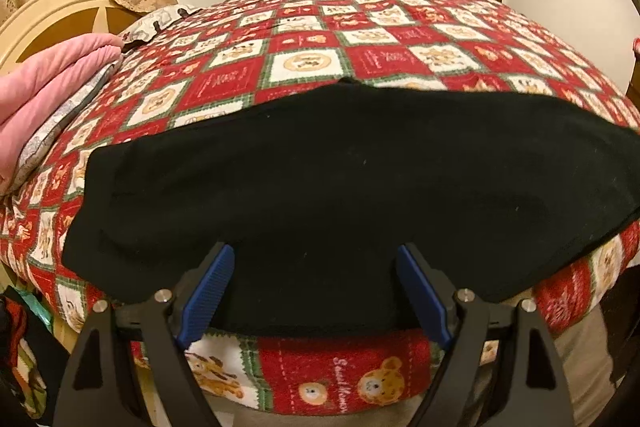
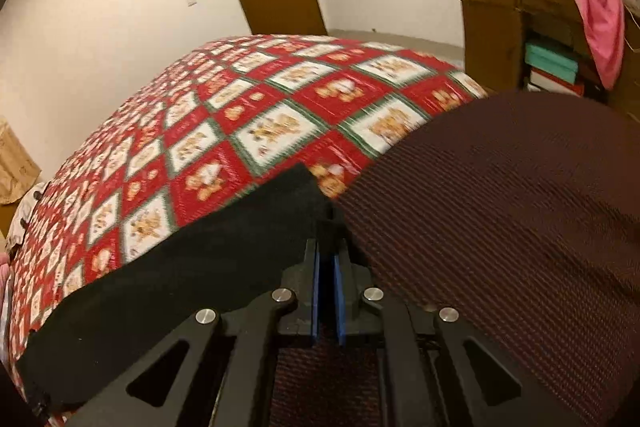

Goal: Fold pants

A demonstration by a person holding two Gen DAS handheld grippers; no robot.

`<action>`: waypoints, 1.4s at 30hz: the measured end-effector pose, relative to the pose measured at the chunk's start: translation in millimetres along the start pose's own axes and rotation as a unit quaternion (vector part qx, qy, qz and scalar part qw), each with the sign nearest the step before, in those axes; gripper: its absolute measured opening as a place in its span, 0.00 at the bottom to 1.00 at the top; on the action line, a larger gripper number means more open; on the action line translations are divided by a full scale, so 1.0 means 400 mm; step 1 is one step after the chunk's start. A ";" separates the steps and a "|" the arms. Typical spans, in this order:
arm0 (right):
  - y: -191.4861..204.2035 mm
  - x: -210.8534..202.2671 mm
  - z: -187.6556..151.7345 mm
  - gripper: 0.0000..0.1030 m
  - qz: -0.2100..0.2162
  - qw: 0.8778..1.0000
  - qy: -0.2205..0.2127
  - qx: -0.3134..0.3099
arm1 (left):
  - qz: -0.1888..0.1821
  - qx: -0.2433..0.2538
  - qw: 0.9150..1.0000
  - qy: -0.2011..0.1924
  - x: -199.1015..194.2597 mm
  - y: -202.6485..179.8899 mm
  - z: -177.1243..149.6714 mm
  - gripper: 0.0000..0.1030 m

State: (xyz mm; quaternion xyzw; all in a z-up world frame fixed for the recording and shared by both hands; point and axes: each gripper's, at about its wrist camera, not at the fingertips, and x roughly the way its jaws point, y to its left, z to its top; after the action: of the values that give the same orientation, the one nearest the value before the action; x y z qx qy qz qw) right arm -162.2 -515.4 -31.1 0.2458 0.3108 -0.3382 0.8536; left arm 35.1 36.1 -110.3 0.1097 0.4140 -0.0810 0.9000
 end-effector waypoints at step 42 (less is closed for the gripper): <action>0.100 -0.171 -0.031 0.75 0.098 0.991 -0.082 0.042 | -0.085 0.043 0.995 -0.022 0.018 -0.123 0.021 0.93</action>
State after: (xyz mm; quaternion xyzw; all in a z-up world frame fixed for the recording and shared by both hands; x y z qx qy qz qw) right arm -177.0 -452.5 16.2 0.2824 0.1999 -0.2852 0.8939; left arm 34.5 -13.9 -117.0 0.1110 0.3983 -0.1772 0.8931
